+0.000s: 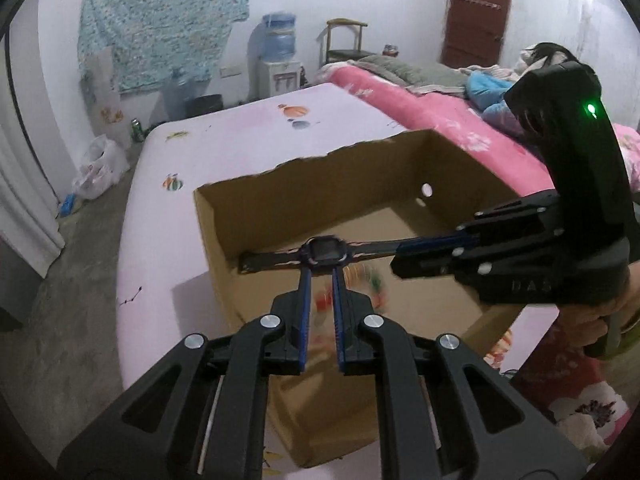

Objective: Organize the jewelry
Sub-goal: 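Carry the bead bracelet into the box and open both tools, then withdraw both tools from the box back over the table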

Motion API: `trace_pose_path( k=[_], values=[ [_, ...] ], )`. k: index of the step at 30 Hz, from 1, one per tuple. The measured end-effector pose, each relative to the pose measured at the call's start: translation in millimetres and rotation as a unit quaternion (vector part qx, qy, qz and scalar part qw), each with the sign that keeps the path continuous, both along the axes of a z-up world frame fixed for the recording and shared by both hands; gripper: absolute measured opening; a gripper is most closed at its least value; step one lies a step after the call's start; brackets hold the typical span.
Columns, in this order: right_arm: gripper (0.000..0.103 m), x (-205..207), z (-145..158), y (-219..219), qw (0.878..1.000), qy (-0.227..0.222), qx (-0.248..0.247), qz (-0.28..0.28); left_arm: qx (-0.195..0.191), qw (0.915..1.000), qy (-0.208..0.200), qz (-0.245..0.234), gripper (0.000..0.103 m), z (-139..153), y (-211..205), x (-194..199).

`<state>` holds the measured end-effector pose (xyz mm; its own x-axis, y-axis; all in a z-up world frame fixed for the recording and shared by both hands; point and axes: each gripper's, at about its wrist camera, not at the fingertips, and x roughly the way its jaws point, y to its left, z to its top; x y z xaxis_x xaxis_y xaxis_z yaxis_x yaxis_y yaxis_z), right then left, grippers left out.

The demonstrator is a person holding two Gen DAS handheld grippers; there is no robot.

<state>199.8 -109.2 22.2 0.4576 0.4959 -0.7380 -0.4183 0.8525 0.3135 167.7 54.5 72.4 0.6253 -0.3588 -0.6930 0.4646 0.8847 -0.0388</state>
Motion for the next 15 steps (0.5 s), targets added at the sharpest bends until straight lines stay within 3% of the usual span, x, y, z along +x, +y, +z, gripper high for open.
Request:
trace_pose_path(
  k=[2,5,8,13,15],
  values=[
    [0.011,1.9,-0.3,-8.0,1.000,0.002,0.018,-0.008,-0.001,0.9999,-0.007,0.007,0.025,2.8,3.0,-1.7],
    [0.014,-2.8,4.4,-22.2,0.999,-0.008,0.027,-0.023,-0.002,0.9995,-0.029,0.015,0.030,10.2,6.7,-8.7],
    [0.021,-19.3,16.8,-37.1,0.998,-0.033,0.027,-0.040,-0.008,0.9985,-0.049,0.023,0.046,21.0,10.3,-20.3],
    [0.048,-65.4,40.2,-64.6,0.993,-0.097,0.022,-0.069,-0.039,0.9964,-0.066,0.037,0.073,33.6,24.2,-42.1],
    [0.058,-85.4,46.3,-74.6,0.990,-0.114,0.027,-0.077,-0.051,0.9954,-0.068,0.043,0.079,34.7,31.7,-53.6]
  ],
)
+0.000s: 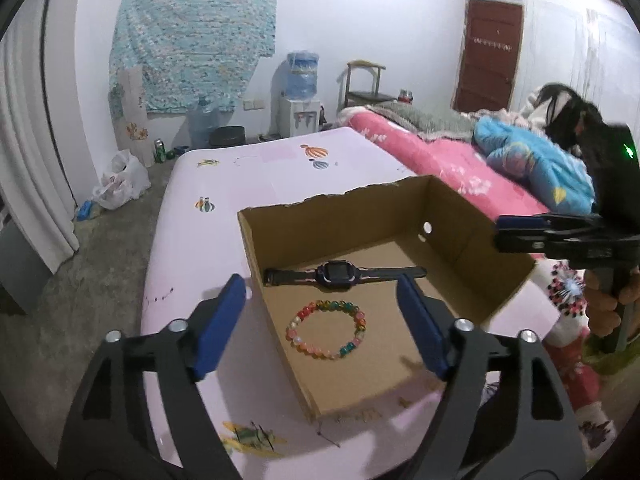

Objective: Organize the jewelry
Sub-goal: 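Withdraw both tools from the box back over the table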

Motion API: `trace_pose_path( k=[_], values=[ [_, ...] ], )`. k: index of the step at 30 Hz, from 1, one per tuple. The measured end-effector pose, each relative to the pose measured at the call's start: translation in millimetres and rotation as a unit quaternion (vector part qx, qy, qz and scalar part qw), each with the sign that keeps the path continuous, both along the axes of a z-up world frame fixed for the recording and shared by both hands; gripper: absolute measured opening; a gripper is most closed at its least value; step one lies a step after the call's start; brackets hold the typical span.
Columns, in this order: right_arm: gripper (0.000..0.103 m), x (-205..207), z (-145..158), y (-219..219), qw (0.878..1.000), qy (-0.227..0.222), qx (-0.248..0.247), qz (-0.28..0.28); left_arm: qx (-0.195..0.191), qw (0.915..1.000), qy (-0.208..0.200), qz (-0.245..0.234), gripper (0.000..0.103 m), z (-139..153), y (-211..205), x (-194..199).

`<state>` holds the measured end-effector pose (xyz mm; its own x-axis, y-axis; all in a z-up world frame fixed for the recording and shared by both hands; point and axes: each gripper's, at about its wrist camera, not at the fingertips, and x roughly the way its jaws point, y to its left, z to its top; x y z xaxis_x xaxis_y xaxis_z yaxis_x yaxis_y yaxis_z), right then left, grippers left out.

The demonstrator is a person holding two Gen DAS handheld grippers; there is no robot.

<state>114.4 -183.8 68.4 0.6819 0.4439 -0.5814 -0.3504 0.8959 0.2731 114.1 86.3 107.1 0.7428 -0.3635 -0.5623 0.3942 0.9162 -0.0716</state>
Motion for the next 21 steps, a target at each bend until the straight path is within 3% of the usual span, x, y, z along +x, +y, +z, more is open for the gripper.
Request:
trace_pose_path(
  k=[3,7,9,12,17,21],
  values=[
    [0.077,-35.5,6.2,-12.3,0.999,-0.031,0.002,-0.017,-0.015,0.9995,-0.006,0.026,0.086,-3.2,16.1,-22.7],
    [0.092,-81.1,-7.2,-18.0,0.997,-0.054,-0.022,-0.046,-0.023,0.9984,0.018,0.048,0.089,-27.2,27.2,-52.2],
    [0.094,-96.0,-23.6,-16.1,0.995,-0.054,-0.051,-0.066,-0.014,0.9981,0.040,0.044,0.090,-47.2,24.0,-64.8],
    [0.095,-106.5,-61.1,-7.4,0.991,-0.016,-0.095,-0.091,0.005,0.9962,0.071,0.050,0.090,-77.3,16.6,-73.9],
    [0.095,-102.3,-110.8,4.0,0.984,0.055,-0.126,-0.114,0.014,0.9885,0.130,0.077,0.090,-125.7,4.9,-75.2],
    [0.095,-103.1,-131.4,12.1,0.979,0.074,-0.144,-0.122,0.021,0.9840,0.155,0.085,0.090,-150.7,-3.9,-76.3]
  ],
)
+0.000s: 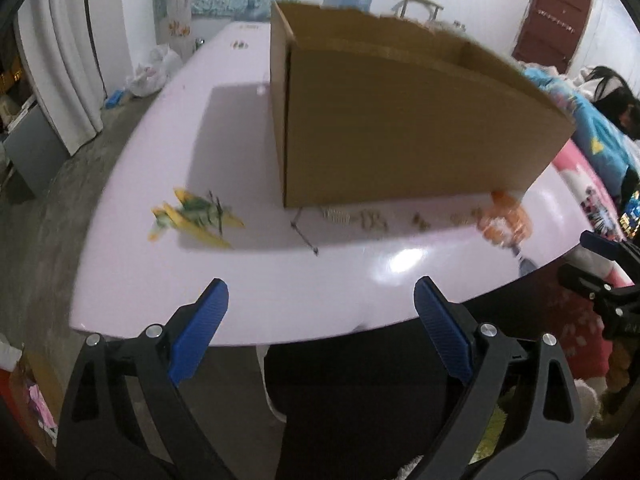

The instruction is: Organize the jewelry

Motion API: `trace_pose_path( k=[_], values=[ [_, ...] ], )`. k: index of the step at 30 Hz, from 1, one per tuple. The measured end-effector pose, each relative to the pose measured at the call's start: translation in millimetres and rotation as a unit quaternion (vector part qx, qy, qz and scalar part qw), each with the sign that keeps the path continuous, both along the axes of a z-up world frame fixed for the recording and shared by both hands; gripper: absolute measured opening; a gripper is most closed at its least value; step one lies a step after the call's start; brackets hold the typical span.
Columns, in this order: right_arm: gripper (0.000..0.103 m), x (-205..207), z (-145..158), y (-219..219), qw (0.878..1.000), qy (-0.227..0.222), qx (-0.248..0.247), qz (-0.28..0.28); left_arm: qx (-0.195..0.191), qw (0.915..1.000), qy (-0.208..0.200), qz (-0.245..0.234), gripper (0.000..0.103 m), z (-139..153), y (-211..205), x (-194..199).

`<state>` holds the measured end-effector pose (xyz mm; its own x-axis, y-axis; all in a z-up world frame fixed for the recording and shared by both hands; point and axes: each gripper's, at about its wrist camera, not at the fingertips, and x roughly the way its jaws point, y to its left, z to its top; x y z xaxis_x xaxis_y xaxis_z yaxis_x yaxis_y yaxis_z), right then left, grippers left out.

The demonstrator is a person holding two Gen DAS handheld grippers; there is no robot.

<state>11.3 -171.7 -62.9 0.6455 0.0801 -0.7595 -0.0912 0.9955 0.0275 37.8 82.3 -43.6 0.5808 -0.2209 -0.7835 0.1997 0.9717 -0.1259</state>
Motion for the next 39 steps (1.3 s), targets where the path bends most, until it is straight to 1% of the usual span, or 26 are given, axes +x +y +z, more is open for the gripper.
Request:
trace_pose_path(
  k=[3,5,8,10,12,18,21,23,25,28,33,35,39],
  values=[
    [0.095,-3.3,-2.9,6.9,0.999,-0.006,-0.042,-0.012,0.003,1.0000,0.001,-0.006,0.090,-6.6,-4.7,-4.9],
    [0.096,-5.1,-2.0,9.5,0.998,-0.016,-0.060,-0.016,0.002,0.9999,-0.008,-0.008,0.090,-3.5,-6.7,-8.0],
    [0.096,-9.8,5.4,11.6,0.995,-0.048,-0.089,-0.024,0.013,0.9997,-0.022,0.003,0.092,1.5,-9.7,-10.2],
    [0.096,-13.7,9.6,13.5,0.992,-0.069,-0.099,-0.021,0.025,0.9993,-0.025,0.015,0.092,4.7,-10.9,-10.2],
    [0.096,-14.2,13.7,16.1,0.991,-0.079,-0.106,-0.018,0.024,0.9992,-0.029,0.012,0.092,7.0,-12.1,-11.0],
    [0.096,-15.4,17.1,13.1,0.993,-0.088,-0.083,0.007,0.019,0.9991,-0.037,0.009,0.093,7.4,-15.4,-13.4],
    [0.096,-17.5,17.7,3.4,0.994,-0.091,-0.053,0.008,0.020,0.9992,-0.033,0.007,0.093,4.2,-21.4,-12.0],
    [0.096,-14.6,14.2,-5.6,0.996,-0.083,-0.025,0.003,0.023,0.9992,-0.032,0.006,0.093,2.8,-25.0,-11.3],
    [0.096,-9.6,9.8,-11.7,0.997,-0.071,-0.007,-0.001,0.023,0.9991,-0.034,0.005,0.093,2.3,-27.0,-10.5],
    [0.096,-0.3,2.7,-16.8,0.998,-0.054,0.009,-0.008,0.027,0.9990,-0.035,0.003,0.093,-1.0,-30.8,-7.9],
    [0.096,11.3,-10.2,-13.6,0.999,-0.035,0.013,-0.004,0.030,0.9993,-0.020,0.004,0.093,-8.5,-34.9,-1.2],
    [0.096,14.0,-13.7,-8.9,0.999,-0.031,0.006,0.001,0.041,0.9991,-0.010,0.007,0.093,-12.0,-37.0,2.2],
    [0.096,16.5,-19.8,0.4,0.999,-0.030,-0.010,0.009,0.064,0.9978,-0.016,-0.002,0.095,-15.1,-44.7,0.8]
  ],
)
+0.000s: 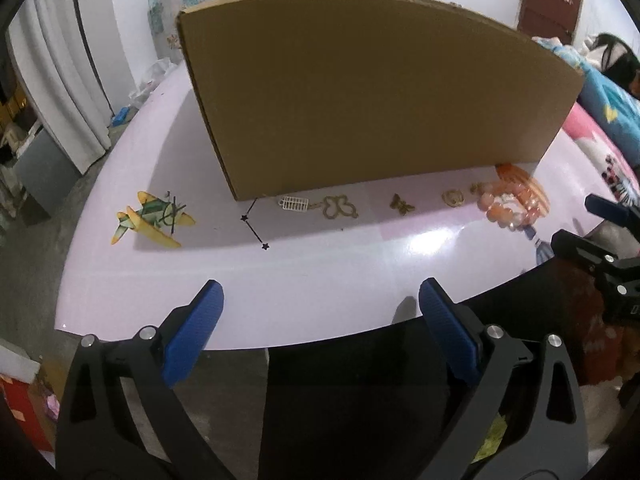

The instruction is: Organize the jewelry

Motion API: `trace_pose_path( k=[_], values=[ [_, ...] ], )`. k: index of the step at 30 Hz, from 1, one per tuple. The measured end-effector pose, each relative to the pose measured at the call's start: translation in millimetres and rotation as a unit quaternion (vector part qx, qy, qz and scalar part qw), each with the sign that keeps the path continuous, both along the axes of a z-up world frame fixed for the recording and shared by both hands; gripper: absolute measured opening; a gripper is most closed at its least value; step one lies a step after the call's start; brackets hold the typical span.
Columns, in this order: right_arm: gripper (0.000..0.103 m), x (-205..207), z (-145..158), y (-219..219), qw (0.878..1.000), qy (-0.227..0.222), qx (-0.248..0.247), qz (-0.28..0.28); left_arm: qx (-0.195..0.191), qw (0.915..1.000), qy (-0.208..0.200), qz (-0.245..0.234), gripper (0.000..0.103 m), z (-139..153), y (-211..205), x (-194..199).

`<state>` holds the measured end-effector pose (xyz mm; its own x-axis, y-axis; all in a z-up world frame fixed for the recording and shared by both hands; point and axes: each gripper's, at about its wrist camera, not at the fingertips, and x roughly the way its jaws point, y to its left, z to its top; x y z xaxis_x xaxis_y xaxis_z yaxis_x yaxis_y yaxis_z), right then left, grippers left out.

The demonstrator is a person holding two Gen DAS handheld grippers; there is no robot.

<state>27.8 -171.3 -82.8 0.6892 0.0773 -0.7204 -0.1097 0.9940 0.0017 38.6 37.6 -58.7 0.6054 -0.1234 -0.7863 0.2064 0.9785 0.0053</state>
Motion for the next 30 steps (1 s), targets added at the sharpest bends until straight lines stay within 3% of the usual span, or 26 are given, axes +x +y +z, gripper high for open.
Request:
trace_pose_path(
  k=[11,15,30],
  values=[
    [0.096,1.5,-11.9,1.3,1.000,0.010,-0.012,-0.009,0.006,1.0000,0.001,0.005,0.095,-5.4,1.5,-1.3],
    [0.096,2.7,-15.3,8.6,0.999,0.007,-0.040,-0.014,0.005,1.0000,-0.003,0.004,0.095,-5.7,4.0,-3.7],
    [0.096,3.7,-19.2,12.6,0.998,0.017,-0.043,-0.030,0.018,0.9996,-0.020,0.009,0.096,-8.6,1.1,-18.3]
  ],
)
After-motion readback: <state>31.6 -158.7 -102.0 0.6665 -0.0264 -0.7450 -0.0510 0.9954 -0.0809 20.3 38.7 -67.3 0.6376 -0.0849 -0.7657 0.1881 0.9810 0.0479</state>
